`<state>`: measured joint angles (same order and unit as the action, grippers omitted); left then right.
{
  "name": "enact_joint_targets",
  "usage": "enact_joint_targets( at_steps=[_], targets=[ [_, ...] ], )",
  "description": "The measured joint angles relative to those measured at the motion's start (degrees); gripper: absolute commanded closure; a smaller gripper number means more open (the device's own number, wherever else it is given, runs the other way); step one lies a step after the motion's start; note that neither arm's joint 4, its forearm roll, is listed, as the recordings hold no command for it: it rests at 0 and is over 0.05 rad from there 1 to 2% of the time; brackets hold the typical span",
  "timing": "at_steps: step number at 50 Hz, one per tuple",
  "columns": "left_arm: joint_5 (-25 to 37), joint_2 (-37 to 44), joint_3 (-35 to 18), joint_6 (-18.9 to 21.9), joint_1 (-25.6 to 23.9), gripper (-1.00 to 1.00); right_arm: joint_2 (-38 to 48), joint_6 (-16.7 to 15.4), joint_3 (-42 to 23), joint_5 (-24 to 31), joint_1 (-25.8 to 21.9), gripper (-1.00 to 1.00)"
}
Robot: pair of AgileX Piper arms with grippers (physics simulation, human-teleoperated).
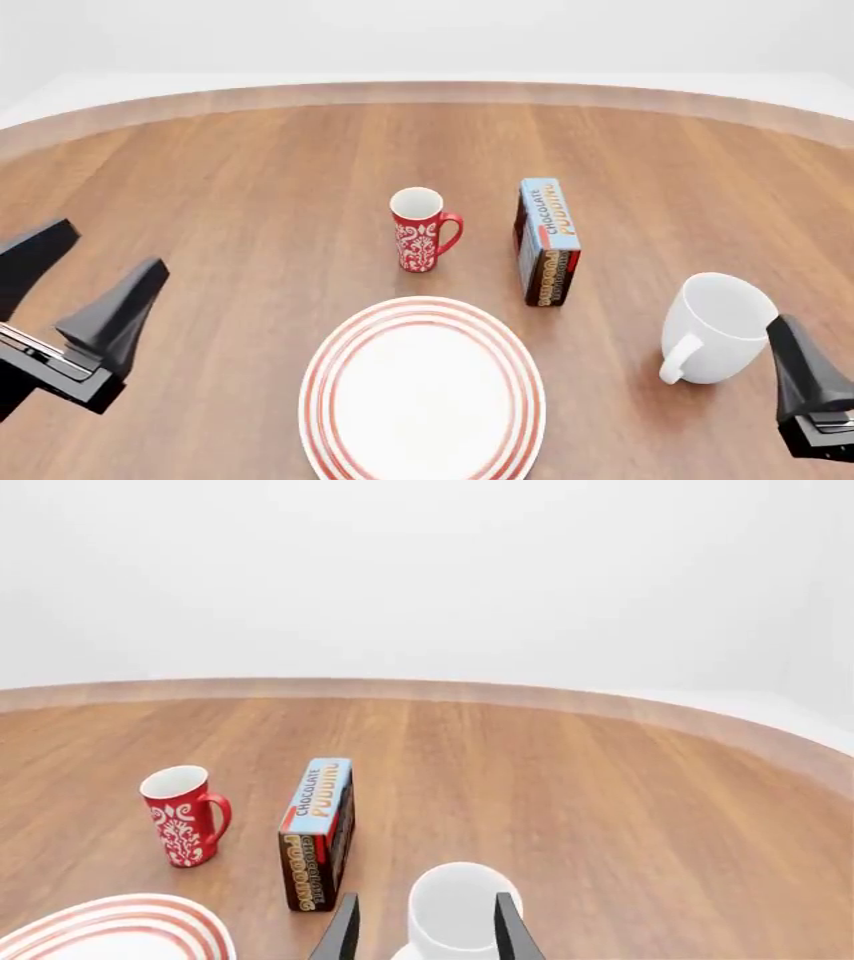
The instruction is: Pick up the white mug and put it on the plate, and put the chocolate pudding to the right of the plate.
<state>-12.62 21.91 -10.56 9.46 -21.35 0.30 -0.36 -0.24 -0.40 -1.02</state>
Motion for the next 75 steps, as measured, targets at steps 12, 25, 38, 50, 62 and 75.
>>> enact_joint_targets(
  at_steps=[12,25,38,50,62,75],
  targets=[
    [-0.9,1.4,-0.5,0.3,-1.2,-1.0,0.0,0.0,0.0,0.0,0.0,-1.0],
    [-10.2,16.6,-4.2,2.2,-12.9,-1.0,0.0,-0.2,0.0,0.0,-0.2,-1.0],
    [-14.0,23.2,-6.0,2.6,-17.8,-1.0,0.0,-0.3,0.0,-0.1,-0.4,-1.0],
    [-17.3,29.3,-7.4,2.6,-20.8,-1.0,-0.1,-0.3,0.0,0.1,-0.5,-1.0],
    [-19.8,35.3,-9.4,2.3,-23.7,-1.0,-0.1,-0.3,0.0,0.1,-0.5,-1.0],
    [-21.6,41.2,-12.3,1.7,-26.5,-1.0,-0.1,-0.4,0.0,0.1,-0.5,-1.0]
  ],
)
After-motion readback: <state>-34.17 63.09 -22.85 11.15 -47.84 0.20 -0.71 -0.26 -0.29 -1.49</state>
